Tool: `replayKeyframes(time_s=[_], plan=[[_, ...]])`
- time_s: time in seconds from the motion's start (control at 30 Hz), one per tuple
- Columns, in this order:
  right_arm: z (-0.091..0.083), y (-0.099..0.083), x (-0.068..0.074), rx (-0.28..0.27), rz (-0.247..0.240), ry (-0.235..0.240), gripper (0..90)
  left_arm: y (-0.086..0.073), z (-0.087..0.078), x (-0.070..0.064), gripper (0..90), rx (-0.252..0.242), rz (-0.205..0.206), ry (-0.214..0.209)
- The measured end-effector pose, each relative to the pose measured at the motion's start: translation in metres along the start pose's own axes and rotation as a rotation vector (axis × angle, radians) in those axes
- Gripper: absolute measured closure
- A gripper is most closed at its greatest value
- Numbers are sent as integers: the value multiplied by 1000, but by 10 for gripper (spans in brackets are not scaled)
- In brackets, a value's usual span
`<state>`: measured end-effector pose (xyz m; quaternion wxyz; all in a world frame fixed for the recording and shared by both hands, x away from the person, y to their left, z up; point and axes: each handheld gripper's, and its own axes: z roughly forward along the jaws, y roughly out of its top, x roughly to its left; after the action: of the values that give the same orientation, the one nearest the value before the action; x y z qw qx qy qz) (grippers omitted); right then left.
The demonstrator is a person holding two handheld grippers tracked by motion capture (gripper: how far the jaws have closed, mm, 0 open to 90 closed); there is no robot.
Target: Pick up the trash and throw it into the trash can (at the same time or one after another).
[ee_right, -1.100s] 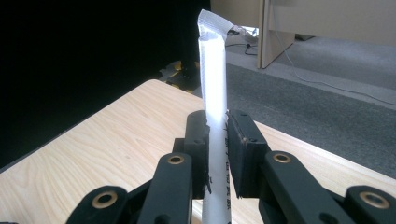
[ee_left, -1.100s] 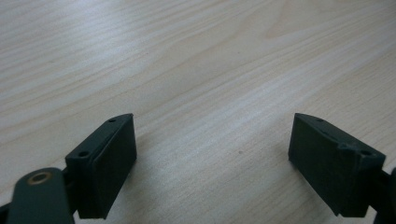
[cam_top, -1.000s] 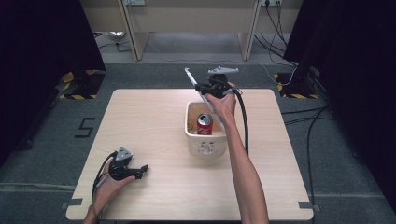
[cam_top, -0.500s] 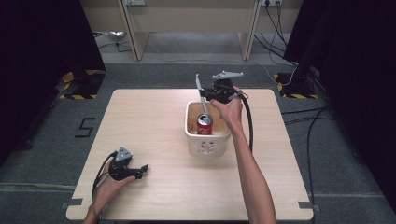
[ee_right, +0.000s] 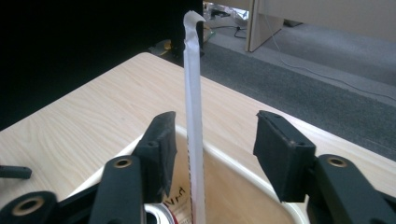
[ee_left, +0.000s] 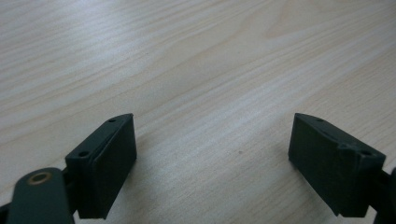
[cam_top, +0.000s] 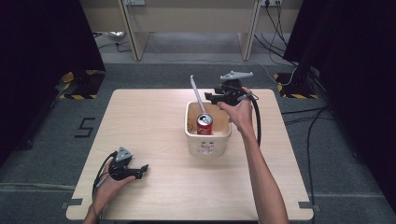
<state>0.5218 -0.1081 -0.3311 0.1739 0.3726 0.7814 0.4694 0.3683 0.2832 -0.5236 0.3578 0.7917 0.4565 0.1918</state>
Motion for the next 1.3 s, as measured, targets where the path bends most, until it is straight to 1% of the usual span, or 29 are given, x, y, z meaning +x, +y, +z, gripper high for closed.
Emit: replayKeyframes(time_s=[0.17,0.3,0.43,0.5,0.57,0.7,0.8,1.03,1.23,1.3], plan=[[-12,-5,-5,1,17,-18,415,0,0,0,144,0,0,0],[-21,-9,-9,-9,29,-37,357,0,0,0,144,0,0,0],[-29,-14,-10,-13,32,-57,293,0,0,0,144,0,0,0],[-33,-17,-11,-10,32,-64,284,0,0,0,144,0,0,0],[-37,-20,-12,-7,31,-82,247,0,0,0,144,0,0,0],[-45,-26,-11,-2,19,-89,246,0,0,0,144,0,0,0],[-51,-32,-11,5,5,-103,242,0,0,0,144,0,0,0],[-67,-46,-15,-1,12,-117,242,0,0,0,144,-1,0,1],[-80,-61,-21,3,23,-129,236,0,0,0,144,-2,0,1],[-84,-66,-22,8,21,-140,230,0,0,0,144,-1,1,1]])
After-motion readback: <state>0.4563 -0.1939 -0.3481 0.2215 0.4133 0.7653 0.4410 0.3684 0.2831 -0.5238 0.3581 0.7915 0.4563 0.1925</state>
